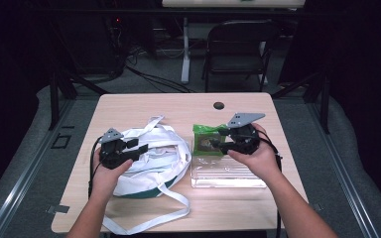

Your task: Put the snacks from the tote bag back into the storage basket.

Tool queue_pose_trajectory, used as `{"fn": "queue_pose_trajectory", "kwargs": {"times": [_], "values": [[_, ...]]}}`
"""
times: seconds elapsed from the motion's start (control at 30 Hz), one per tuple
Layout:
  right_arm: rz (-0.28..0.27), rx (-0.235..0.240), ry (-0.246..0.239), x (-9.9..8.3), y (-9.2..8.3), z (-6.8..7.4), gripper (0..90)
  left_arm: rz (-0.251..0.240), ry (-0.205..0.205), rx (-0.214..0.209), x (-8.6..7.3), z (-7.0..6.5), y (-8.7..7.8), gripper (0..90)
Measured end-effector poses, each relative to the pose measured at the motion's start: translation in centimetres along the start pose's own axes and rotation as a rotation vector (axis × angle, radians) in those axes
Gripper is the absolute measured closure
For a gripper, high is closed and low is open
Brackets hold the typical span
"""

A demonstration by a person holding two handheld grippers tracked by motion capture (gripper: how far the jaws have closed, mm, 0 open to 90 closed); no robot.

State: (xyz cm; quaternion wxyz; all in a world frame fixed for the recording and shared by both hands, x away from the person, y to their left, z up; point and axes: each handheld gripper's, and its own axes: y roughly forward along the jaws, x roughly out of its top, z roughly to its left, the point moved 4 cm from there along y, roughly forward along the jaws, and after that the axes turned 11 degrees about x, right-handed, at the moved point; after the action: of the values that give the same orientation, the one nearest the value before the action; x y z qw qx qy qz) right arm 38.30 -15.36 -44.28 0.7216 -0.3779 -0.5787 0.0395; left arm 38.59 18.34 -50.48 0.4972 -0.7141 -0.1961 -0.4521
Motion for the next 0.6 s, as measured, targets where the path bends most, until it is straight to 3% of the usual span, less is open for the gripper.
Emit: {"fn": "queue_pose_trajectory", "kwargs": {"times": [0.6], "values": [[-0.060, -0.054, 0.032, -6.3, -0.7, 2.1, 50.5, 0.004, 0.000, 0.002, -0.1, 0.0, -0.1, 49.2]]}}
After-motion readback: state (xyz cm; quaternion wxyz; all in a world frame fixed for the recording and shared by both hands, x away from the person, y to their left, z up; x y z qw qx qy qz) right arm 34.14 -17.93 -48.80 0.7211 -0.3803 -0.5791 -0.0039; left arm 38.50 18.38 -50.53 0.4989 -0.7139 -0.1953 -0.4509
